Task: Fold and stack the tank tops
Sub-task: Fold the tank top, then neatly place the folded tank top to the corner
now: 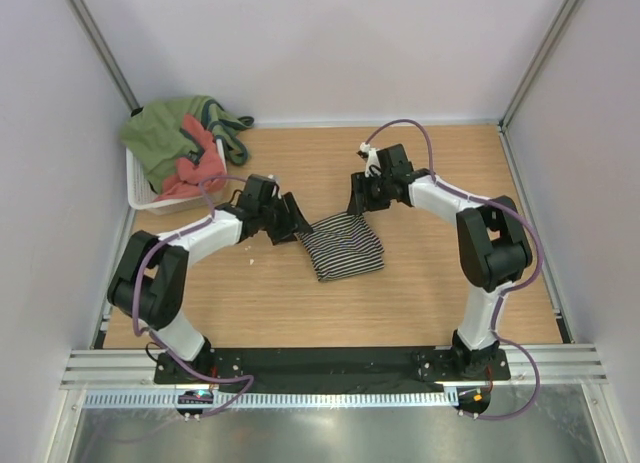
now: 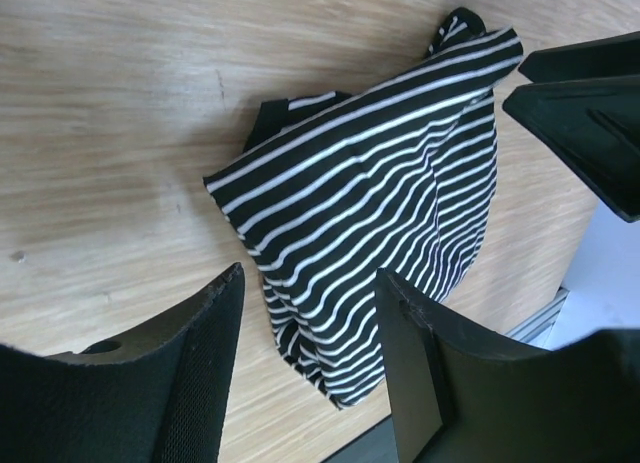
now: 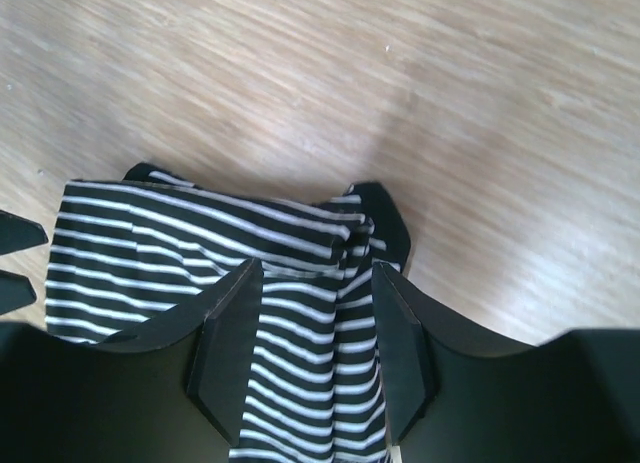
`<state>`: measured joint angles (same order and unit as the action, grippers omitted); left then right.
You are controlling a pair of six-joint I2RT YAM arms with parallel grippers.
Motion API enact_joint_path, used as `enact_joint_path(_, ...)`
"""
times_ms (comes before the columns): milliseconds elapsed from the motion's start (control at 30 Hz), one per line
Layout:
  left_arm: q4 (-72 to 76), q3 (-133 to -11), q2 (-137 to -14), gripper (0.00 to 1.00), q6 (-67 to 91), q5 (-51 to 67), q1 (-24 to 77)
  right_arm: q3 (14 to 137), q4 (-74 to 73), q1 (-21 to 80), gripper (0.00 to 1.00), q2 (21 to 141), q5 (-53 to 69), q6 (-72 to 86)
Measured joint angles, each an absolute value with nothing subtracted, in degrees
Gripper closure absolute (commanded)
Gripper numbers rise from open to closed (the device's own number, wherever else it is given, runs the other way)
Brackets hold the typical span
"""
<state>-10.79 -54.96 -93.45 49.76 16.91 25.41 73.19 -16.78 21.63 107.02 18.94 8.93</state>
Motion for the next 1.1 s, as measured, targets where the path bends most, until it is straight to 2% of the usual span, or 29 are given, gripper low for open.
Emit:
enact_joint_path(233, -8.2, -56.0, -99.2, 0.45, 50.8, 16.7, 25.4, 76.0, -16.8, 21.6, 0.48, 111.7, 21.4, 8.1)
enact_joint_path(333, -7.4, -56.3, -101.3, 0.48, 50.9, 16.7, 25.4, 76.4, -17.0, 21.6, 0.61, 112.1, 22.2, 8.0)
enact_joint_path(367, -7.2, -56.3, -101.7, 0.50, 51.0, 16.7, 25.4, 76.6, -17.0, 21.6, 0.70, 112.1, 22.4, 8.0)
enact_joint_path(433, -6.9, -56.3, -102.0, 0.63, 51.3, 16.7, 25.4, 76.7, -16.9, 21.6, 0.80, 112.2, 22.8, 8.0)
enact_joint_path(467, -6.7, -56.3, -102.0, 0.69, 51.4, 16.7, 25.4, 76.7, -16.8, 21.6, 0.90, 112.2, 23.1, 8.1)
enact_joint_path(500, -6.5, -56.3, -102.0, 0.81, 51.4, 16.7, 25.4, 76.7, -16.8, 21.6, 0.95, 112.2, 23.2, 8.1)
enact_joint_path(533, -6.5, -56.5, -102.1, 0.87, 51.6, 16.6, 25.4, 76.7, -16.8, 21.6, 0.99, 112.2, 23.4, 8.3)
enact_joint_path(600, -6.5, -57.3, -102.3, 0.99, 51.4, 16.3, 25.4, 76.7, -16.7, 21.6, 0.99, 112.2, 23.7, 8.6)
enact_joint_path(633, -6.6, -57.6, -102.3, 1.00, 51.2, 16.1, 25.4, 76.7, -16.7, 21.6, 0.99, 112.2, 23.8, 8.7)
enact_joint_path(833, -7.5, -58.8, -100.8, 1.00, 48.8, 13.0, 26.2, 75.6, -16.2, 21.6, 0.99, 110.5, 24.0, 9.4)
enact_joint_path(1100, -6.8, -58.4, -95.0, 1.00, 45.8, 11.3, 28.0, 66.7, -13.0, 21.6, 0.99, 96.7, 21.3, 13.8)
